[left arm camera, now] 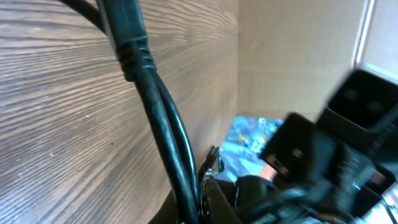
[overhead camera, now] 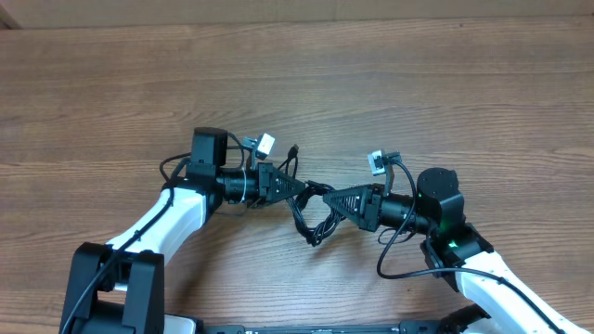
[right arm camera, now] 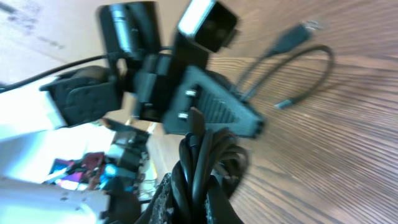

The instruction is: Untangle cables

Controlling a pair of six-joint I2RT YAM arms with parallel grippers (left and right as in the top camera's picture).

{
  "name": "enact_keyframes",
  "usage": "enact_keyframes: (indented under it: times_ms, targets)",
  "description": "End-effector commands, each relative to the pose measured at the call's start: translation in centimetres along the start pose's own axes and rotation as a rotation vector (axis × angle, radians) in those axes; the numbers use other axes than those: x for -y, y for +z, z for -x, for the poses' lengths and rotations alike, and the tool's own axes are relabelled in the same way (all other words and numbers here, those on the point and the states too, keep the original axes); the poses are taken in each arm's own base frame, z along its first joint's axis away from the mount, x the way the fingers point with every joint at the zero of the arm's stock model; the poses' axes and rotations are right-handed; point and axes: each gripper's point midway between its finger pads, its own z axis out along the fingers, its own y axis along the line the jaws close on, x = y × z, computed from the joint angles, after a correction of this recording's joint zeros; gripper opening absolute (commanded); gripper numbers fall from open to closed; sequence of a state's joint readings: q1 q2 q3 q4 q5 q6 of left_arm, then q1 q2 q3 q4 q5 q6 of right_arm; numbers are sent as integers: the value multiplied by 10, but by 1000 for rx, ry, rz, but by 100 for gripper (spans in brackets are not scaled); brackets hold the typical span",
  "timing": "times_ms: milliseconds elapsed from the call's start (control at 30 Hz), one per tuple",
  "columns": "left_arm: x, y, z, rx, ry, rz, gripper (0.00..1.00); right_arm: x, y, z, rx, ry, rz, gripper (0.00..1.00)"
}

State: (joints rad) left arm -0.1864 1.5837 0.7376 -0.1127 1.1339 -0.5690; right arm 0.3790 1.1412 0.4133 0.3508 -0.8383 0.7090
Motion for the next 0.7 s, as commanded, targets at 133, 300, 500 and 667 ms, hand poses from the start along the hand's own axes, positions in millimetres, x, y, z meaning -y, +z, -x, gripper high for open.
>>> enact_keyframes:
  times_ms: [133, 300, 500, 667]
  targets:
    - [-44, 4, 14, 131, -120, 255, 4, -55, -10, 29, 61, -50, 198, 4]
    - [-39, 15, 4, 92, -102, 253, 4, -54, -11, 35, 98, -58, 184, 4]
    - [-34, 26, -5, 50, -45, 250, 4, -44, -11, 49, 170, 26, 136, 4]
    - [-34, 26, -5, 50, -45, 252, 4, -13, -9, 50, 212, 129, 9, 4]
